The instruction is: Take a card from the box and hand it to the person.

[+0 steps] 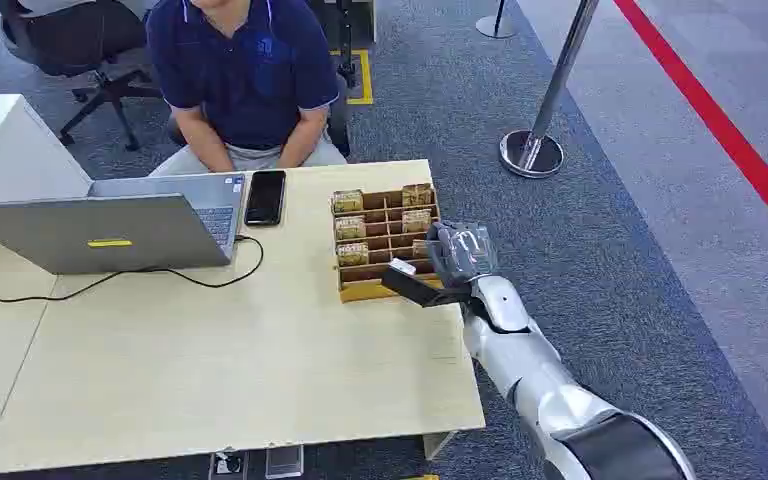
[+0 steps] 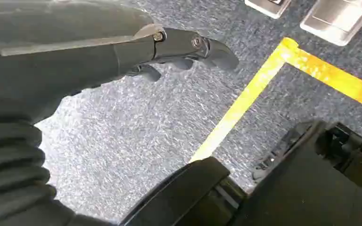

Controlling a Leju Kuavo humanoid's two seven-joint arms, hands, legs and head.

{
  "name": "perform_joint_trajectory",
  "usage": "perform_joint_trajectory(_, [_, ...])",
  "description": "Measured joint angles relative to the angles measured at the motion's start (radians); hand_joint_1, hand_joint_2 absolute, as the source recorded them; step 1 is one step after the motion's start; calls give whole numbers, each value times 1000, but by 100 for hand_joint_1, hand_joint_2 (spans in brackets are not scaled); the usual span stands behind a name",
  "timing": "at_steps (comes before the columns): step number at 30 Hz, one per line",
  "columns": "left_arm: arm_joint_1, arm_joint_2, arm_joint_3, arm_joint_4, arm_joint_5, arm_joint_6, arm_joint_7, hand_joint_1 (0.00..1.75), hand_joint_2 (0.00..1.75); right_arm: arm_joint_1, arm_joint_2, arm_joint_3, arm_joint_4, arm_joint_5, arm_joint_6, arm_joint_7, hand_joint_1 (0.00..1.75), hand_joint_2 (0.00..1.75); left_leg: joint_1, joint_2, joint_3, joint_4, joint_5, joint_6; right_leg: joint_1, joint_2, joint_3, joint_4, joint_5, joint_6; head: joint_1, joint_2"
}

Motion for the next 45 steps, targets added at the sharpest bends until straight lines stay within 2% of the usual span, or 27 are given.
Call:
perform_joint_trajectory(2, [0,0,0,0,-2,5,4,0,175,0,0,-1,0,0,0,-3,175,175,0,0,0,0,0,0,0,0,0,0,0,0,0,0])
perform_joint_trajectory(9, [-4,0,-6,0,-22,59,22,0,175,3,1,-8,-4,2,0,-11,175,175,0,0,0,0,0,0,0,0,0,0,0,0,0,0])
perform_joint_trajectory(12, [-11,-3,-6,0,-13,86,-3,0,175,7,0,-14,-9,-3,0,-18,175,175,0,0,0,0,0,0,0,0,0,0,0,0,0,0])
perform_joint_trajectory(22, [-20,-4,-6,0,-11,83,-6,0,175,29,0,-35,-45,-55,-2,-74,175,175,0,0,0,0,0,0,0,0,0,0,0,0,-1,0])
perform_joint_trajectory(40, [-22,-4,-6,0,-14,56,-6,0,175,70,-18,-54,-313,-156,10,-106,175,175,0,0,-1,0,0,0,0,0,0,0,0,0,0,0])
perform_joint_trajectory(45, [-22,-4,-6,0,-14,61,-6,0,175,66,-19,-60,-387,-204,5,-133,175,175,0,0,-1,0,0,0,0,0,-1,0,0,0,0,0])
